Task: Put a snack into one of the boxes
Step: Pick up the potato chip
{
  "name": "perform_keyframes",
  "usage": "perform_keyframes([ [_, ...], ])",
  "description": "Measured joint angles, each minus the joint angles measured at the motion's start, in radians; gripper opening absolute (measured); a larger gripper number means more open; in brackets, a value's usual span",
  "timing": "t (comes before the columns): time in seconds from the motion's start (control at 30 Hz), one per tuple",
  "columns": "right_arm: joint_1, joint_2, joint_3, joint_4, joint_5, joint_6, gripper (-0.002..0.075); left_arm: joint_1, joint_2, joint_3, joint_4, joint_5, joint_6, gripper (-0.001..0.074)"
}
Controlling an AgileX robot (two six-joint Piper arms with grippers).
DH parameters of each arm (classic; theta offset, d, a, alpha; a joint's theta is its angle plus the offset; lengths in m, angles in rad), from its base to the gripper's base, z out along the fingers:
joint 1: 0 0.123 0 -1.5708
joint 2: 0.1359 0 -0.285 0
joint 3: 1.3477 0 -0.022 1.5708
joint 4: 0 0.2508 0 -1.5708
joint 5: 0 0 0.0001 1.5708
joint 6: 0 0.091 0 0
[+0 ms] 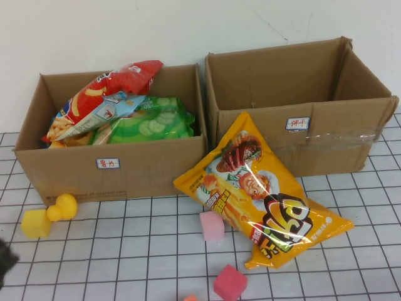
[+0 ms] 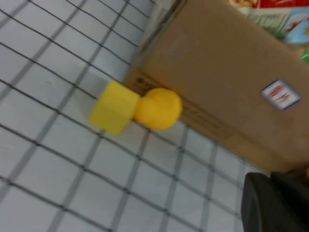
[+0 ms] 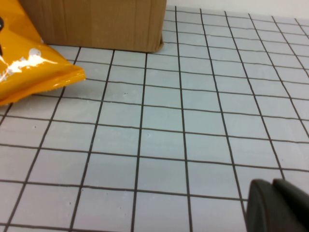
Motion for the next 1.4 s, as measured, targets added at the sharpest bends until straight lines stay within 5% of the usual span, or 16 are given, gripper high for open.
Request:
perform_keyframes([
  [0.13,0.000,0.000,0.000,0.000,0.000,0.000,-0.0001,-0.091,0.107,-0.060,-0.075,-0.077,-0.068,-0.0001],
  [0.47,0.000,0.000,0.000,0.000,0.000,0.000,-0.0001,-0.482,0.474,-0.172,-0.088,-0.402,-0.149,0.0003],
  [0.57,0.000,0.000,0.000,0.000,0.000,0.000,-0.0001,-0.517,0.585,-0.207,-0.014,-0.458,-0.261,0.0085],
  [0.73,0.000,0.000,0.000,0.000,0.000,0.000,-0.0001,-0.514,0.728,-0.268,0.269,-0.536,-0.701,0.0468],
  [0.83,0.000,0.000,0.000,0.000,0.000,0.000,-0.0001,-0.476,0.796,-0.308,0.499,-0.628,-0.996,0.0596],
  [1.1,0.000,0.000,0.000,0.000,0.000,0.000,-0.0001,-0.291,0.963,-0.375,0.898,-0.778,-1.320,0.0629],
  [1.4,0.000,0.000,0.000,0.000,0.000,0.000,-0.0001,-0.266,1.111,-0.420,0.918,-0.885,-1.288,0.0630],
])
